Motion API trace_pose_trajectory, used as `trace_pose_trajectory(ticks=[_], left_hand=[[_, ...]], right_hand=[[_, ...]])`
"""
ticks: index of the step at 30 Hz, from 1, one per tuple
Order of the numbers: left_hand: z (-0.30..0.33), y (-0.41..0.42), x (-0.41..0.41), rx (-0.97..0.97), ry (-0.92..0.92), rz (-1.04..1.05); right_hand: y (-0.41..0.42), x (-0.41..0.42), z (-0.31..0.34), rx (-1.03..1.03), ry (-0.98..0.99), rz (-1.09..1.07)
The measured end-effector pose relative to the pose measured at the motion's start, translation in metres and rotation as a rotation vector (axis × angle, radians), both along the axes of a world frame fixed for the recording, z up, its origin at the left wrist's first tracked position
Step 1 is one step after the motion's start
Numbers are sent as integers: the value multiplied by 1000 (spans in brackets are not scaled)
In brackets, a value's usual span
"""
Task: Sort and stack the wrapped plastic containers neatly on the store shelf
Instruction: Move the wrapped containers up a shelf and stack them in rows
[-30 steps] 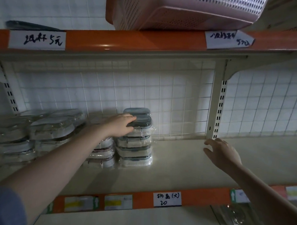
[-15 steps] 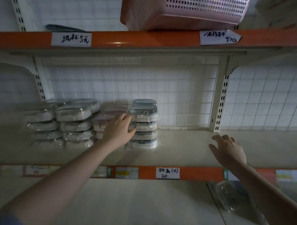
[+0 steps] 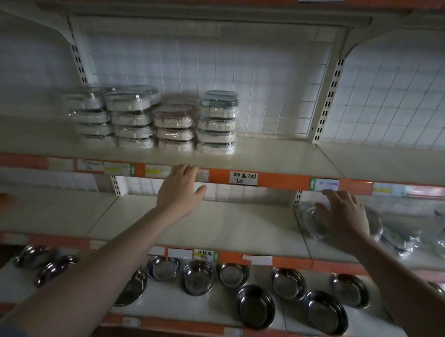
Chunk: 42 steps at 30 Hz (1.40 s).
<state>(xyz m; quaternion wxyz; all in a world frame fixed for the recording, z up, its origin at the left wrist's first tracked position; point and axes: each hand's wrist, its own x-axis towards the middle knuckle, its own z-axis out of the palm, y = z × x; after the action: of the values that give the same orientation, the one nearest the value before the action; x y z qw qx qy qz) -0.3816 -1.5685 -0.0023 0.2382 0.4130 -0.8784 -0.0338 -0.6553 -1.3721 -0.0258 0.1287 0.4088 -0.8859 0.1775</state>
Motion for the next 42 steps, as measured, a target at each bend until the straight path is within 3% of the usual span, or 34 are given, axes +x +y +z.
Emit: trace_pose_trajectory(ticks=[11,26,33,42], left_hand=[[-29,68,-66,42,-55,-99],[-119,183,-327,227,-113,-141],[-148,198,-373,260,-153,-102],[-201,158,-414,288,-131,-69]], right_hand=[[87,-60,-39,-19,-51,-76],[196,-286,-113,76,-212,-93],[200,-333,-137,121,-282,-88],[161,-360,-187,135,-322,-54]])
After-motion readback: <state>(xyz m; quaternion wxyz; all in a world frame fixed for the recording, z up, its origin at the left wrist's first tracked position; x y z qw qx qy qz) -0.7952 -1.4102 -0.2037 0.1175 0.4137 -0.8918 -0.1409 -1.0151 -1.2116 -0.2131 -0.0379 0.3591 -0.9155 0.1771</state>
